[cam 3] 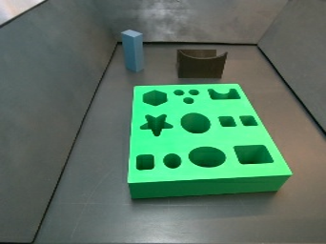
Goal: Pick up the rectangle object. Move up. Move to above the board. Insert the rectangle object.
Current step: Pick up the rectangle object.
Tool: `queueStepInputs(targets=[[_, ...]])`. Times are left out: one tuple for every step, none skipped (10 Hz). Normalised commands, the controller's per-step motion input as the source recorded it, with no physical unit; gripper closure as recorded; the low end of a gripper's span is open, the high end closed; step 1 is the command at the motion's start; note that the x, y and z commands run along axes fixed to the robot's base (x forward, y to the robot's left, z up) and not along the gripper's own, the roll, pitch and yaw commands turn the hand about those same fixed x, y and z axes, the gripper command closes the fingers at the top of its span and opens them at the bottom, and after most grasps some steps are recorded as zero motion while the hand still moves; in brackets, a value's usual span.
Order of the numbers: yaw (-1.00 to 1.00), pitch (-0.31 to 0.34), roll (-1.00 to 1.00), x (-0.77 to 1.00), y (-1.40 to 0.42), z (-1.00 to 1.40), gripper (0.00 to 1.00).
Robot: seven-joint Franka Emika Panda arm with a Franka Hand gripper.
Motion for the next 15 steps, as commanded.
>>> queueStepInputs(targets=[[0.0, 0.0, 0.0, 0.0, 0.0, -0.03, 0.0], [0.45, -0.041, 0.0, -0.06, -0.13, -0.29, 0.0], [1.0, -0.04, 0.0, 0.0, -0.12, -0.17, 0.0], [1.0, -0.051, 0.0, 0.0, -0.09, -0.14, 0.0], [1.0, -0.039, 0.0, 0.0, -0.02, -0.17, 0.0], [1.0, -0.043, 0.0, -0.03, 0.0, -0.15, 0.0], [1.0, -0.05, 0.0, 0.0, -0.03, -0.17, 0.0], [1.0, -0.059, 0.0, -0.04, -0.13, -0.19, 0.0], [0.86, -0.074, 0.0, -0.33, 0.0, -0.47, 0.0], [0.78, -0.08, 0.0, -0.39, -0.08, -0.61, 0.0], [0.75, -0.071, 0.02, -0.38, -0.12, -0.54, 0.0], [0.65, -0.064, 0.01, -0.35, -0.03, -0.43, 0.0], [0.57, -0.036, 0.0, -0.2, 0.0, -0.13, 0.0], [0.57, -0.026, 0.0, -0.19, 0.0, -0.08, 0.0], [0.57, -0.037, 0.0, -0.26, 0.0, -0.39, 0.0]])
